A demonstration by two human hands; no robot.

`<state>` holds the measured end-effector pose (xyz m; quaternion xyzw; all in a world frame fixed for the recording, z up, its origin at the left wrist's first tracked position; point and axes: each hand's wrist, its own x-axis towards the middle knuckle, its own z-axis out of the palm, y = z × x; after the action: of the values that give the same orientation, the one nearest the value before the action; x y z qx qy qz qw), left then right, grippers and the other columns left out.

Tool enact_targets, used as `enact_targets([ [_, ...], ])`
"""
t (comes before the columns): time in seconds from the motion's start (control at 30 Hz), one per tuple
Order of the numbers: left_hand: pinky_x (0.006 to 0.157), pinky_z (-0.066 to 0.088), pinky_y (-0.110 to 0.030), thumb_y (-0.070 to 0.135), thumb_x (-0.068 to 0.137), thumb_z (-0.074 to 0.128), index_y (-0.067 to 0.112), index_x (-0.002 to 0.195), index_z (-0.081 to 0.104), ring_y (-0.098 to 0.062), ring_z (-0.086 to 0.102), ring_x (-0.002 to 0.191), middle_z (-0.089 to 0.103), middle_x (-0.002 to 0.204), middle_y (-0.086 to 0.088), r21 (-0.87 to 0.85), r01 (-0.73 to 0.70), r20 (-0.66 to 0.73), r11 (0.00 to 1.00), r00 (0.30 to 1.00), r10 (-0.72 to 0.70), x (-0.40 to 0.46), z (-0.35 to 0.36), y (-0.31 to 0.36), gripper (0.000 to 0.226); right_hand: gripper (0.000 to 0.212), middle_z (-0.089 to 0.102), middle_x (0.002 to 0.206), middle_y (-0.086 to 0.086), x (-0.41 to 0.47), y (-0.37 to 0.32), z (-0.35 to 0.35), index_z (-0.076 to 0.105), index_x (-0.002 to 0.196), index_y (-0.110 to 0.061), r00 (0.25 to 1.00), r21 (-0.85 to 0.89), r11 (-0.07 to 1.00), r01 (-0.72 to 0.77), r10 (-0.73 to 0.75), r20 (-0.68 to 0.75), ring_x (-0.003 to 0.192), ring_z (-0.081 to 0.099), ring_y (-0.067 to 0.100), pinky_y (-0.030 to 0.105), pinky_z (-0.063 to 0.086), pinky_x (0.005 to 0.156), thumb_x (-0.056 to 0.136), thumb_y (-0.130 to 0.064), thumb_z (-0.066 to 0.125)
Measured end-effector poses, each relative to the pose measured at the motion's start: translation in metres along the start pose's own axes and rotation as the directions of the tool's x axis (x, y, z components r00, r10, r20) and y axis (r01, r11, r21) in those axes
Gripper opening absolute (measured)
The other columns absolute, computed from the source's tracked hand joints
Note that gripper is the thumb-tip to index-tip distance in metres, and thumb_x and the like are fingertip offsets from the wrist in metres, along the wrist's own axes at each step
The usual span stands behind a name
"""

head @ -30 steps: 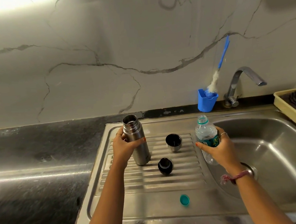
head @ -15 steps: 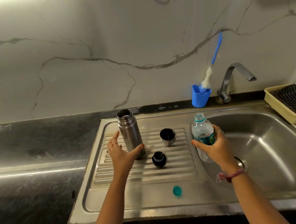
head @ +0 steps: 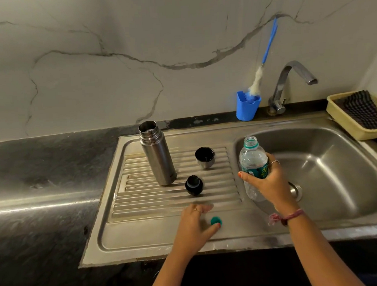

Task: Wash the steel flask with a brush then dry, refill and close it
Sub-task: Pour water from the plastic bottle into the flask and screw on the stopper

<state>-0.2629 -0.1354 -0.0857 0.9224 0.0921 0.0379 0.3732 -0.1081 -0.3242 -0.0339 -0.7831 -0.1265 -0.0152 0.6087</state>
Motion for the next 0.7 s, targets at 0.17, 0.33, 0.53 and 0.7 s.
enact_targets([
  [0.17, 0.094, 0.032, -0.016, 0.048, 0.089, 0.067, 0.03, 0.136, 0.053, -0.01, 0.04, 0.114, 0.048, 0.122, 0.011, 0.165, -0.032, 0.086, 0.986, 0.996, 0.018, 0.005, 0.009, 0.003, 0.053, 0.066, 0.058, 0.109, -0.012, -0.006, -0.001, 0.001, 0.048, 0.12, -0.025, 0.999, 0.021, 0.999, -0.036, 0.035, 0.017, 0.097, 0.059, -0.001, 0.011, 0.051, 0.074, 0.065, -0.018, 0.086],
  [0.33, 0.1, 0.036, -0.017, 0.036, 0.089, 0.071, 0.021, 0.129, 0.063, -0.013, 0.049, 0.117, 0.052, 0.125, 0.004, 0.136, -0.025, 0.124, 0.99, 0.992, 0.009, 0.011, 0.015, 0.001, 0.044, 0.068, 0.06, 0.112, -0.007, -0.007, 0.004, 0.002, 0.049, 0.121, -0.021, 0.997, 0.014, 0.998, -0.066, 0.066, 0.043, 0.1, 0.06, 0.001, 0.012, 0.051, 0.075, 0.065, -0.02, 0.086],
  [0.53, 0.07, 0.042, -0.007, 0.022, 0.082, 0.08, 0.029, 0.103, 0.067, -0.004, 0.051, 0.074, 0.055, 0.096, 0.0, -0.116, -0.01, -0.047, 0.993, 0.999, 0.004, 0.027, -0.007, 0.028, 0.025, 0.072, 0.06, 0.115, -0.005, -0.006, -0.003, 0.003, 0.05, 0.125, -0.019, 0.997, 0.038, 0.998, -0.055, 0.053, 0.065, 0.103, 0.06, 0.003, 0.011, 0.051, 0.079, 0.064, -0.018, 0.087],
  [0.7, 0.071, 0.052, -0.019, 0.004, 0.083, 0.077, 0.016, 0.106, 0.066, -0.007, 0.06, 0.072, 0.065, 0.086, -0.004, -0.641, -0.005, -0.185, 0.767, 0.971, -0.148, 0.048, -0.043, 0.071, 0.027, 0.07, 0.057, 0.112, -0.013, -0.009, -0.015, 0.006, 0.047, 0.12, -0.029, 0.994, 0.021, 0.999, -0.04, 0.038, 0.107, 0.101, 0.058, -0.004, 0.006, 0.047, 0.076, 0.063, -0.021, 0.087],
])
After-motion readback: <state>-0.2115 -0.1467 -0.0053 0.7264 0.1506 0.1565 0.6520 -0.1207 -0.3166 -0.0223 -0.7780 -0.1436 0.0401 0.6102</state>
